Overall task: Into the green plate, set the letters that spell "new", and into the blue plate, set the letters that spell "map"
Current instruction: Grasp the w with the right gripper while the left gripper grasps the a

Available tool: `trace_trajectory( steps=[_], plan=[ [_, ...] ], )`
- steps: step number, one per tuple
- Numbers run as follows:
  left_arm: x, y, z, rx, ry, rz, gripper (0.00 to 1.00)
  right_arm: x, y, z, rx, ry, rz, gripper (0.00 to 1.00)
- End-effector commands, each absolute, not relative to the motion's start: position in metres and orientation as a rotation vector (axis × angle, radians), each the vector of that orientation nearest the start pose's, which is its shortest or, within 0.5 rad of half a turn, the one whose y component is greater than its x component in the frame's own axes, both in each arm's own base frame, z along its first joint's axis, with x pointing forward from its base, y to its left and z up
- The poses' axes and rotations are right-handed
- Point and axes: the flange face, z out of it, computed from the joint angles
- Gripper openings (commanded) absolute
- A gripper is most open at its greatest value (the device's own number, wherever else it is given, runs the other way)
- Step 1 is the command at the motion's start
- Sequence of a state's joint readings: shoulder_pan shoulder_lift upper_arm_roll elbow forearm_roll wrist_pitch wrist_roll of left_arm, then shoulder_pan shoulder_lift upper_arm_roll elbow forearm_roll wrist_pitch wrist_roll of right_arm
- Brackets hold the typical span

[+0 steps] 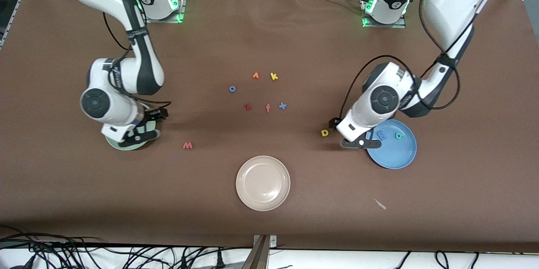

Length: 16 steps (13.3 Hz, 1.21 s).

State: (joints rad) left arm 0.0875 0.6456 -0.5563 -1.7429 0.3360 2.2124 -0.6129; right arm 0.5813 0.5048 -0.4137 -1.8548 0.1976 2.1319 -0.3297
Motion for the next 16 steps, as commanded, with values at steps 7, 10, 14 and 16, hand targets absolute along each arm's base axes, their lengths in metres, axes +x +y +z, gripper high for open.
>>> trace_trajectory(
  steps=[7,10,14,16],
  plan=[
    [0.623,-0.296,0.202,-3.162,-0.119,0.147,0.68,0.626,0.169,0.231,-2.770,-1.490,0.138,1.00],
    [0.623,-0.296,0.193,-3.162,-0.253,0.149,0.60,0.637,0.182,0.224,-2.672,-1.664,0.120,1.00],
    [0.619,-0.297,0.183,-3.162,-0.296,0.148,0.57,0.657,0.200,0.211,-2.516,-1.878,0.077,1.00],
    [0.616,-0.295,0.177,-3.157,-0.298,0.157,0.53,0.658,0.198,0.196,-2.438,-1.893,0.054,1.00]
  ],
)
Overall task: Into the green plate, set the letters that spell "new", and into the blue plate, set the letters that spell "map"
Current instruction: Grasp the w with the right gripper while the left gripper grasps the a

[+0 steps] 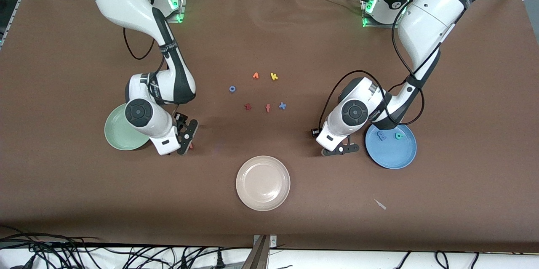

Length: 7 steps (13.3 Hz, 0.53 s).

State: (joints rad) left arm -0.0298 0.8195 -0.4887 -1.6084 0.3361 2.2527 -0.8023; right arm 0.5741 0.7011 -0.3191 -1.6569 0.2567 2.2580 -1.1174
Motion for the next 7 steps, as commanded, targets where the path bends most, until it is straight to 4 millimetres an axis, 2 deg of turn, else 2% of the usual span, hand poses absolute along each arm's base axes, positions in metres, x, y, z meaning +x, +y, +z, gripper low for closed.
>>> trace_trajectory(
  steps=[1,4,5,7],
  plan=[
    [0.616,-0.295,0.177,-3.158,-0.298,0.158,0.53,0.662,0.197,0.191,-2.402,-1.916,0.033,1.00],
    [0.609,-0.295,0.170,-3.148,-0.292,0.185,0.48,0.667,0.191,0.177,-2.365,-1.957,0.044,0.99],
    [0.607,-0.295,0.168,-3.145,-0.287,0.189,0.41,0.668,0.193,0.176,-2.355,-1.971,0.043,0.95],
    [0.605,-0.295,0.166,-3.143,-0.285,0.195,0.14,0.674,0.197,0.176,-2.339,-2.000,0.027,0.92]
  ],
)
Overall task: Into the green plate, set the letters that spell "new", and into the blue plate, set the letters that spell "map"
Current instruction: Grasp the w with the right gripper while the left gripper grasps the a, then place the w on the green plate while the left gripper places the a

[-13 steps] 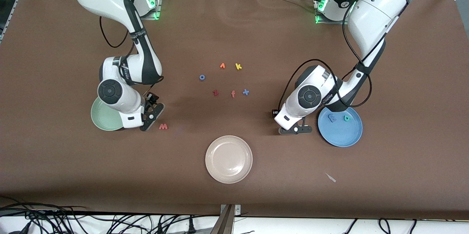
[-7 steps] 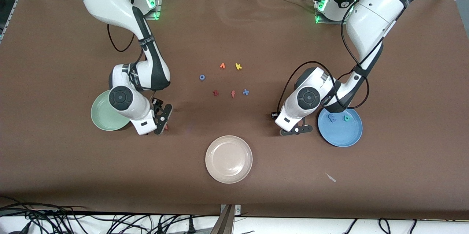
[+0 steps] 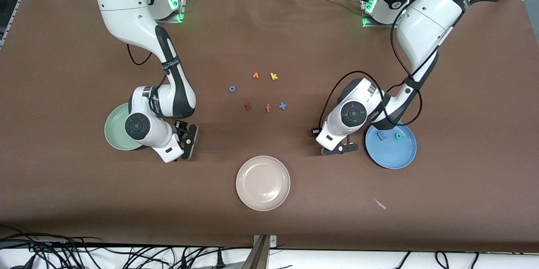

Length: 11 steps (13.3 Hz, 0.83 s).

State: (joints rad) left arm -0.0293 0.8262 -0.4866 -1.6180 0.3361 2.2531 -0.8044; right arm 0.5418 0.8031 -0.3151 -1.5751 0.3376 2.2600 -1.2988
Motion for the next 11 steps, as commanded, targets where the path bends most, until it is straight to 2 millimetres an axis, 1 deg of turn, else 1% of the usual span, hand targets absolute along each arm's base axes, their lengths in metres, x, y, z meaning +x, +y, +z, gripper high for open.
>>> trace_trajectory(
  steps=[1,3,4,5,6,7,8,9,10,11],
  plan=[
    [0.606,-0.293,0.169,-3.139,-0.286,0.197,0.00,0.675,0.198,0.175,-2.337,-2.004,0.028,0.88],
    [0.612,-0.287,0.181,-3.129,-0.285,0.186,0.00,0.672,0.206,0.173,-2.308,-2.035,0.029,0.81],
    [0.616,-0.279,0.195,-3.094,-0.285,0.205,0.00,0.672,0.204,0.169,-2.287,-2.054,0.033,0.76],
    [0.623,-0.273,0.213,-3.062,-0.245,0.211,0.00,0.673,0.204,0.168,-2.270,-2.074,0.030,0.69],
    [0.629,-0.266,0.228,-3.035,-0.176,0.209,0.00,0.674,0.206,0.170,-2.263,-2.086,0.025,0.57],
    [0.635,-0.255,0.239,-3.014,-0.122,0.210,0.00,0.675,0.206,0.171,-2.263,-2.088,0.024,0.41],
    [0.641,-0.243,0.252,-3.001,-0.046,0.176,0.00,0.675,0.208,0.173,-2.261,-2.091,0.019,0.27],
    [0.648,-0.227,0.263,-2.997,0.024,0.149,0.00,0.675,0.207,0.171,-2.263,-2.089,0.022,0.14],
    [0.656,-0.205,0.268,-3.000,0.100,0.149,0.00,0.675,0.208,0.171,-2.260,-2.090,0.024,0.01],
    [0.664,-0.180,0.268,-3.004,0.150,0.155,0.00,0.675,0.208,0.173,-2.261,-2.091,0.019,0.00]
  ],
)
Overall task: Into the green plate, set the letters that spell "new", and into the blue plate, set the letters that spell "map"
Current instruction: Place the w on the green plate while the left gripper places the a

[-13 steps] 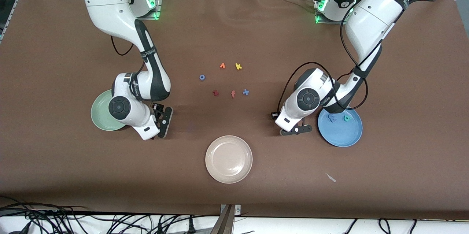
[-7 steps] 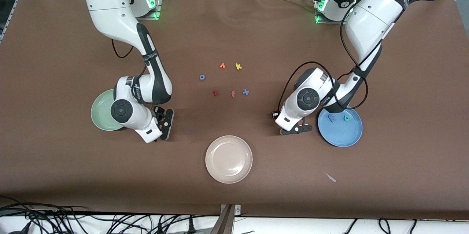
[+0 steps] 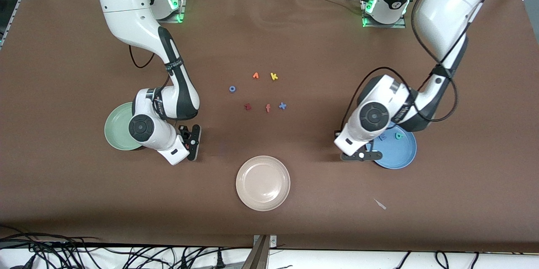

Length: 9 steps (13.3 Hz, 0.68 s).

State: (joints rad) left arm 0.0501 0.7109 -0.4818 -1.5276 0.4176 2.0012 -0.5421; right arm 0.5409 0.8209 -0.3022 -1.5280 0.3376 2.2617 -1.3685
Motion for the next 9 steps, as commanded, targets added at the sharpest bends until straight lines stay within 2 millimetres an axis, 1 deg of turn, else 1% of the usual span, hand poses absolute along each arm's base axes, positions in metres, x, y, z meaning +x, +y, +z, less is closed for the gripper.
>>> trace_trajectory(
  steps=[1,2,3,5,6,7,8,9],
  plan=[
    [0.669,-0.163,0.265,-3.010,0.169,0.155,0.00,0.678,0.211,0.179,-2.264,-2.089,0.008,0.00],
    [0.673,-0.147,0.262,-3.014,0.184,0.165,0.00,0.681,0.213,0.186,-2.262,-2.094,-0.003,0.00],
    [0.674,-0.140,0.259,-3.014,0.202,0.173,0.00,0.680,0.212,0.187,-2.262,-2.069,0.013,0.00],
    [0.672,-0.126,0.239,-3.027,0.189,0.176,0.00,0.685,0.213,0.202,-2.257,-2.044,0.049,0.00],
    [0.674,-0.110,0.227,-3.018,0.179,0.173,0.00,0.689,0.201,0.211,-2.287,-1.996,0.093,0.00],
    [0.674,-0.104,0.214,-3.018,0.193,0.188,0.00,0.693,0.187,0.223,-2.313,-1.944,0.156,0.00],
    [0.673,-0.107,0.204,-3.024,0.233,0.200,0.00,0.695,0.168,0.232,-2.337,-1.898,0.221,0.00],
    [0.675,-0.105,0.202,-3.032,0.233,0.184,0.00,0.696,0.147,0.242,-2.361,-1.856,0.271,0.00]
  ],
)
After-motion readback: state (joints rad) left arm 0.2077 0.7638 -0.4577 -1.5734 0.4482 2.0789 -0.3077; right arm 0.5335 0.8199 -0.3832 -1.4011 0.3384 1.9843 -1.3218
